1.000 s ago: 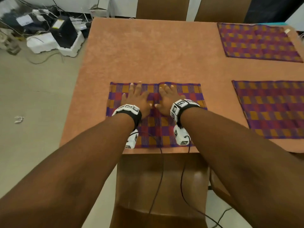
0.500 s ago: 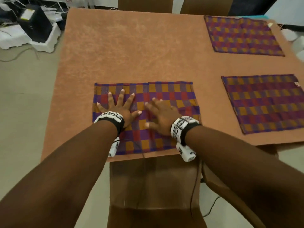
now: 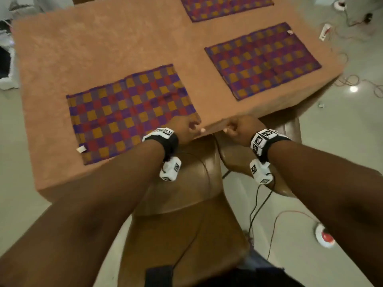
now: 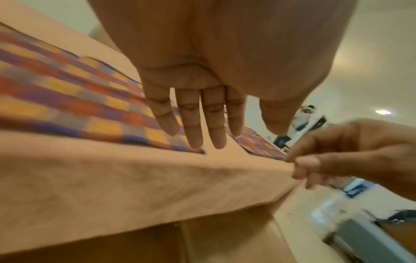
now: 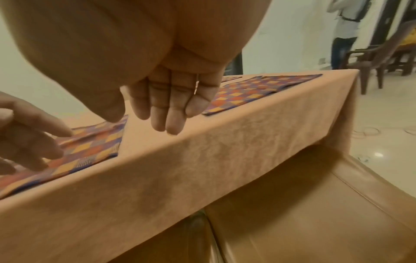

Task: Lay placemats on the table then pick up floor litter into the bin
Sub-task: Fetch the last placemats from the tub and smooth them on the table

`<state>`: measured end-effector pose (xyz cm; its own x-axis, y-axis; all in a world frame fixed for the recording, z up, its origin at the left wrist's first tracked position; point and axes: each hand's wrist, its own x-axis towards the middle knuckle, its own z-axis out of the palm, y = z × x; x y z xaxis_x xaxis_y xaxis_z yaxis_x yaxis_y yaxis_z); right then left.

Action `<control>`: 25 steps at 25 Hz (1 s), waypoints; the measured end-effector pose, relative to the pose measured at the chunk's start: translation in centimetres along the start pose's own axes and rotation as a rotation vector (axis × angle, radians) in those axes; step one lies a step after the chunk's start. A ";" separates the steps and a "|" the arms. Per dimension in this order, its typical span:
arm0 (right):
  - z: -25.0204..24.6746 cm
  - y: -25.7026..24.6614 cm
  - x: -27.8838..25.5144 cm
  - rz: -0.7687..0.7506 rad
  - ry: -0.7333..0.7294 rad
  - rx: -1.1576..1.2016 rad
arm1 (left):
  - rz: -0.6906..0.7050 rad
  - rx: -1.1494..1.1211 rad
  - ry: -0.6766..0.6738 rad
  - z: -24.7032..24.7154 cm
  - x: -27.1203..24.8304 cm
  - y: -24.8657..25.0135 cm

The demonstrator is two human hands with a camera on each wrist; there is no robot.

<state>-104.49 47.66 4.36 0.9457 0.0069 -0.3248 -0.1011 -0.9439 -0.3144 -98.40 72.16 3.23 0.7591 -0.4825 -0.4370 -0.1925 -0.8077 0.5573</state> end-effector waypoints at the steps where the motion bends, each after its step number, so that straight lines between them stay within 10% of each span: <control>1: -0.5 1.7 -2.4 0.019 0.034 0.072 | 0.048 -0.054 -0.025 2.8 -0.3 4.4; 14: -4.9 35.9 -41.7 0.574 0.534 0.621 | 0.364 -0.375 -0.173 25.5 -4.6 44.1; 25: -9.1 55.3 -40.6 0.581 0.436 0.548 | 0.392 -0.293 -0.411 35.3 7.6 61.1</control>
<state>-145.65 -7.85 8.28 0.7214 -0.6519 -0.2334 -0.6259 -0.4697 -0.6226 -126.27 7.21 9.02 0.3553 -0.8608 -0.3645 -0.1853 -0.4470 0.8751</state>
